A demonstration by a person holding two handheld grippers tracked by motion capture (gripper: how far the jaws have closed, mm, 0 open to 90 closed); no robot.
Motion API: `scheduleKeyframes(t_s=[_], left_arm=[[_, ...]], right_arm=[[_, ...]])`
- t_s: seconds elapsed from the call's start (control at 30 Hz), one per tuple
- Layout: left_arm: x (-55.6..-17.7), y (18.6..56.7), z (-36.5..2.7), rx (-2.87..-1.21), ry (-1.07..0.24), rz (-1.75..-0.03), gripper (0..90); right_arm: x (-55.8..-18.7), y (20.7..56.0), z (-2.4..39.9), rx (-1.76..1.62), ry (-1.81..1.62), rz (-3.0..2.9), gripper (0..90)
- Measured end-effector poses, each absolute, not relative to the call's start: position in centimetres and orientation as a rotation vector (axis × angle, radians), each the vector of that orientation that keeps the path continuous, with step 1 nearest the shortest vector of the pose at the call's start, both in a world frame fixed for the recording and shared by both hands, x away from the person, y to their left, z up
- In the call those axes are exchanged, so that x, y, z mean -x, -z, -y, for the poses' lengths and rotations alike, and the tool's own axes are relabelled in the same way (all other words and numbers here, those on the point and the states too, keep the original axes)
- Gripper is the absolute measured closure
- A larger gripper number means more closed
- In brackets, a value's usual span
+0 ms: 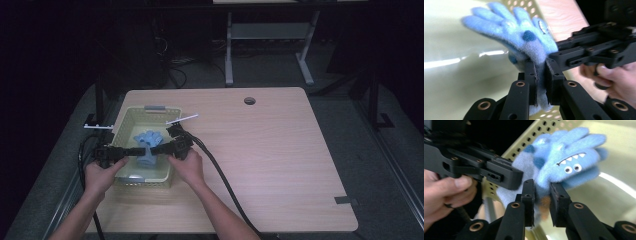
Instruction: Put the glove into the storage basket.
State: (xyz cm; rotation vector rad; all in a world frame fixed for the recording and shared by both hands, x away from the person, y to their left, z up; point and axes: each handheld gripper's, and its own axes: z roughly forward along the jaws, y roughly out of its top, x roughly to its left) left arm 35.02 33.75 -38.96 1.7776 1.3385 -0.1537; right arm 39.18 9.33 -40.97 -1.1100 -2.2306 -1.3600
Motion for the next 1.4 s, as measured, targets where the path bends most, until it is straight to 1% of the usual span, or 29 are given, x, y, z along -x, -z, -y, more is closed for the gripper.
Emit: scheduleKeyframes(t_s=[0.03,0.1,0.17,0.3,0.4,0.43,0.47,0.53,0.63,0.7,0.77,0.87,0.93,0.97,1.0,1.1,1.23,1.3,1.33,1.4], left_arm=[[-35.0,39.0,-33.8,-1.778,0.154,-1.339,81.2],[-35.1,39.0,-33.4,-1.843,0.108,-1.359,81.2],[-35.7,39.6,-32.7,-1.942,0.104,-1.398,81.2],[-36.3,40.1,-31.8,-2.043,0.081,-1.441,81.0],[-36.9,40.8,-31.3,-2.136,0.113,-1.478,79.6],[-37.0,41.0,-31.1,-2.136,0.112,-1.506,78.4],[-37.2,41.2,-31.2,-2.158,0.138,-1.524,75.7],[-37.3,41.2,-31.4,-2.188,0.149,-1.530,68.8],[-37.2,40.6,-31.7,-2.216,0.067,-1.558,62.4],[-37.3,40.1,-32.3,-2.199,0.037,-1.574,61.0],[-37.3,39.4,-32.9,-2.188,0.007,-1.582,61.2],[-37.2,38.9,-32.8,-2.201,0.009,-1.541,72.0],[-37.4,39.1,-32.2,-2.229,0.013,-1.531,75.9],[-37.4,39.1,-32.2,-2.229,0.013,-1.531,76.5],[-37.6,39.4,-31.6,-2.274,0.020,-1.519,77.2],[-38.0,40.2,-30.7,-2.331,0.045,-1.519,77.4],[-38.4,41.2,-29.9,-2.412,0.035,-1.528,76.9],[-38.5,41.2,-29.8,-2.402,0.048,-1.535,75.7],[-38.5,41.1,-29.8,-2.378,0.062,-1.544,73.6],[-38.5,40.8,-30.0,-2.347,0.048,-1.540,70.6]], right_arm=[[-39.1,40.9,-9.2,1.114,1.348,2.259,73.5],[-39.0,40.8,-9.0,1.119,1.342,2.278,72.5],[-38.7,40.4,-8.4,1.116,1.348,2.309,72.2],[-38.1,39.8,-7.8,1.099,1.360,2.338,71.4],[-37.9,39.5,-7.3,1.085,1.378,2.336,70.2],[-37.8,39.5,-7.2,1.082,1.374,2.334,69.6],[-37.8,39.4,-7.1,1.073,1.366,2.341,69.3],[-37.6,39.4,-6.7,1.062,1.371,2.350,69.1],[-37.4,39.3,-6.2,1.064,1.364,2.357,68.4],[-37.3,39.2,-5.7,1.066,1.380,2.357,68.2],[-37.2,39.0,-5.1,1.072,1.380,2.349,67.6],[-37.2,38.9,-4.3,1.082,1.377,2.348,66.6],[-37.2,38.9,-3.8,1.092,1.376,2.341,65.8],[-37.2,38.9,-3.6,1.095,1.379,2.335,65.4],[-37.2,38.9,-3.3,1.097,1.382,2.334,65.1],[-37.2,39.0,-2.9,1.108,1.384,2.329,64.3],[-37.3,39.0,-2.3,1.111,1.377,2.335,63.1],[-37.3,38.9,-2.0,1.103,1.388,2.336,62.5],[-37.2,38.8,-1.9,1.104,1.384,2.335,61.8],[-37.2,38.8,-1.7,1.103,1.385,2.332,60.9]])
